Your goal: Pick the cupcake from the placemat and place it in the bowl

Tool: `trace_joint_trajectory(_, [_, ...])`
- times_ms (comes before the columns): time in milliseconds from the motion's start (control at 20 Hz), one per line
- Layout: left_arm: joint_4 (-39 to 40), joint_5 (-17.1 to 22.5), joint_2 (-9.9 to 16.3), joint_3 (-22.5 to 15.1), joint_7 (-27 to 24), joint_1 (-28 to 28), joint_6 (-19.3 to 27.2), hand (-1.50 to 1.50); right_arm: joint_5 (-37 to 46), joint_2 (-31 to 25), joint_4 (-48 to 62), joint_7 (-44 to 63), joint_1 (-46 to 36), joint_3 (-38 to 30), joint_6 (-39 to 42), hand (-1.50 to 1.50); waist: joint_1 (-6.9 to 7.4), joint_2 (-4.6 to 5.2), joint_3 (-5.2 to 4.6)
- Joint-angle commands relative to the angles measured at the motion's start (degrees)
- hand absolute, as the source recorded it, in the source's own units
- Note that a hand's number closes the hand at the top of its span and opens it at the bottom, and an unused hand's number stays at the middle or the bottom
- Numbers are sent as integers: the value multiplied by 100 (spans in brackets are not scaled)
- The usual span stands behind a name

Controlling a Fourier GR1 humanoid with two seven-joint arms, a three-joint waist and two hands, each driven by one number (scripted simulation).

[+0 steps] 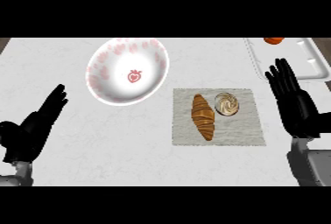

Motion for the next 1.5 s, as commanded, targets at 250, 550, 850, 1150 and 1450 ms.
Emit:
trace_joint_trajectory(250, [-197,188,-203,725,-618,-937,437,0,-567,738,-510,135,-1090,1879,2037,-150,770,-170,5])
trace_joint_trajectory(550, [410,289,-458,1001,-1051,-863,496,0,2619,508,-806,-1890,177,2323,-203,-150,162,-190,18])
trace_joint_trajectory(850, [510,316,-485,1128,-1085,-931,367,0,3270,-335,-1847,-1031,370,2263,-30,-150,153,-208,15])
trace_joint_trajectory(1150, [363,460,-390,1233,-906,-911,232,0,3414,-1439,-2801,806,39,1554,750,-150,173,-222,11])
trace_joint_trajectory(1450, [570,363,-277,1316,-819,-1156,314,0,2763,-2894,-3136,2010,-496,1200,2639,-150,130,-211,0])
